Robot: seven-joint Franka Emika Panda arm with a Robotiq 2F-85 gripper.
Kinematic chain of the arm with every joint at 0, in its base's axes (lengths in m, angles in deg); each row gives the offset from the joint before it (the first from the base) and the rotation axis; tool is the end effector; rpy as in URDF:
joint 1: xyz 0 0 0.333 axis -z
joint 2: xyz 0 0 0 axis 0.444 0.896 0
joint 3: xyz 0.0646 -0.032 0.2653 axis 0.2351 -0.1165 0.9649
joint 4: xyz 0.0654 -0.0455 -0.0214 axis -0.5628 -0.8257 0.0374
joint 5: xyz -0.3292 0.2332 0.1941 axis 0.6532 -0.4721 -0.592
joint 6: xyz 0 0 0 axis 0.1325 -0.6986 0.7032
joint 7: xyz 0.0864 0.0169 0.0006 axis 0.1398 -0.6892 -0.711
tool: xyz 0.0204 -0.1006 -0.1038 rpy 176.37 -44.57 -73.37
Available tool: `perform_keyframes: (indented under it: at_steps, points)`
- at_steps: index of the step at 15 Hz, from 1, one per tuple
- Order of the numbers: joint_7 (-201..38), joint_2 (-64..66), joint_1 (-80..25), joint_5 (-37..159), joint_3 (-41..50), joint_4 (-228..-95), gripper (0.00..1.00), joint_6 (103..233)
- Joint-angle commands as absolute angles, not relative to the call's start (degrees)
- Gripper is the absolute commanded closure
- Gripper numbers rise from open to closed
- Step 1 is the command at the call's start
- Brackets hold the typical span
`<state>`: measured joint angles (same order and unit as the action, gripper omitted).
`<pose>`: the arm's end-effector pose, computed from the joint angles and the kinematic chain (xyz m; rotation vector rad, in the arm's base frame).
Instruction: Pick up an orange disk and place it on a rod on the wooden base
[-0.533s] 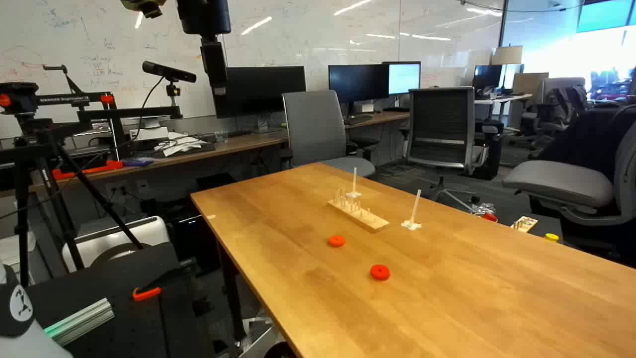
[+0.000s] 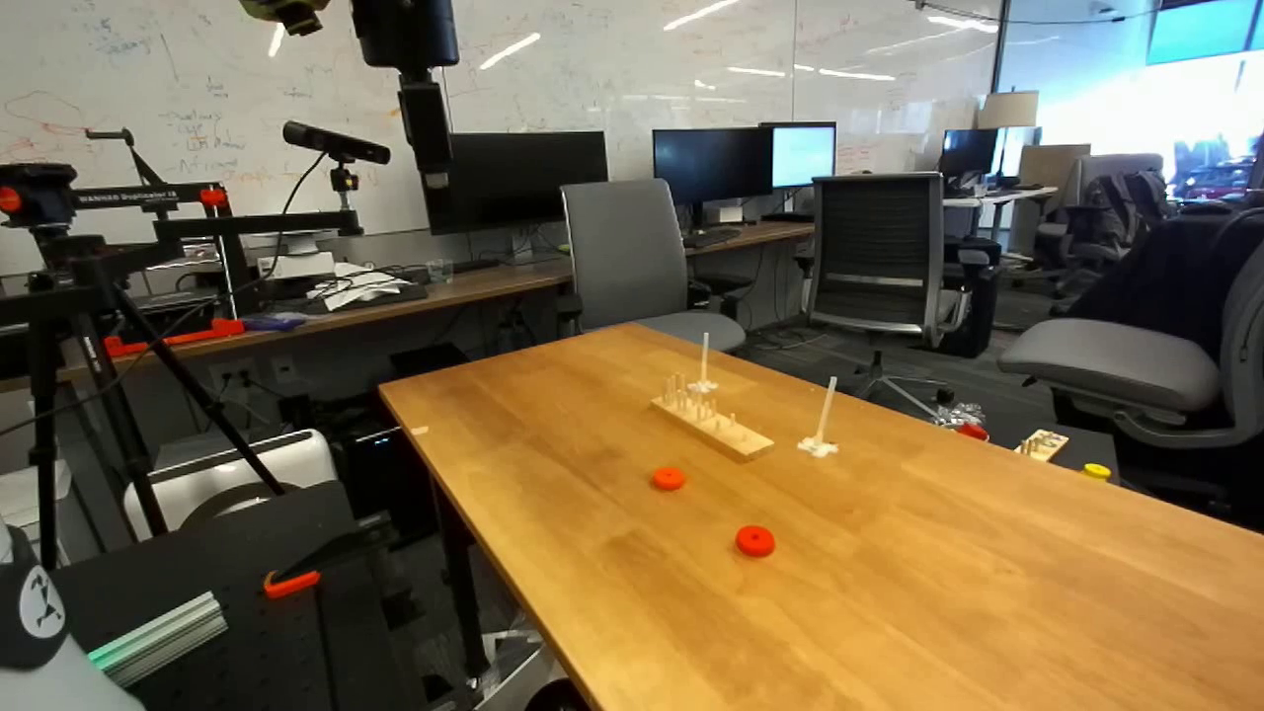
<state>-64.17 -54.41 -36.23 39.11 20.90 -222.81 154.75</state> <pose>0.3958 0.1719 0.3482 -2.9453 0.2711 -0.0802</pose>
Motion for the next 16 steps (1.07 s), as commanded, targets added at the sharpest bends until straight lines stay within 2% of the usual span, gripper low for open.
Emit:
perform_keyframes:
  at_steps: [1,7,16]
  points:
    - [-64.24,-54.44,-36.06,39.06,21.00,-222.70,0.00,154.55]
    - [-63.65,-53.18,-35.70,39.46,21.50,-221.68,0.00,154.99]
    - [-52.44,-34.68,-30.23,42.15,22.13,-205.02,0.00,158.12]
